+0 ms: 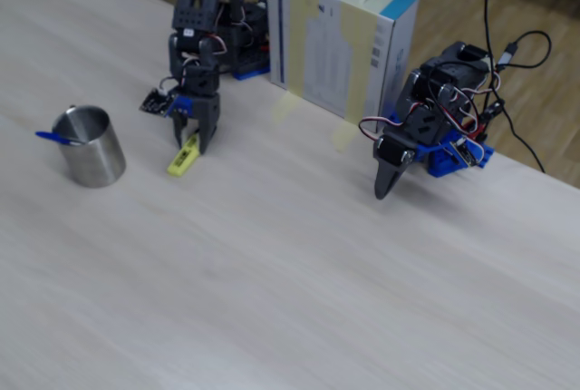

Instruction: Grab the yellow pen and put it in the silver cup.

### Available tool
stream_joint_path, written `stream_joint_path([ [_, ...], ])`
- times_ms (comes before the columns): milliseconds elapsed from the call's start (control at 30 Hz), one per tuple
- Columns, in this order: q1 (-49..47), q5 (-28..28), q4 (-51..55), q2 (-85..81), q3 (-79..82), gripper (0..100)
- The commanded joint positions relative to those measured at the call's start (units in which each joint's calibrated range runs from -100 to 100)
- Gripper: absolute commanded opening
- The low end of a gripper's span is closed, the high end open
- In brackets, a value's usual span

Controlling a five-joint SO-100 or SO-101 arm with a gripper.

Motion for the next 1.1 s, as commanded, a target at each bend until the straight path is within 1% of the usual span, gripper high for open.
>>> stream_joint_path([
  [0, -0.1, 0.4, -0.3, -4.5, 0.8, 8],
  [333, 0.1, 0.4, -0.5, -10.6, 0.9, 8],
  [733, 2.5, 0.0, -1.1, -17.2, 0.6, 8],
  [1067, 3.6, 0.3, -1.1, -17.9, -6.8, 8],
])
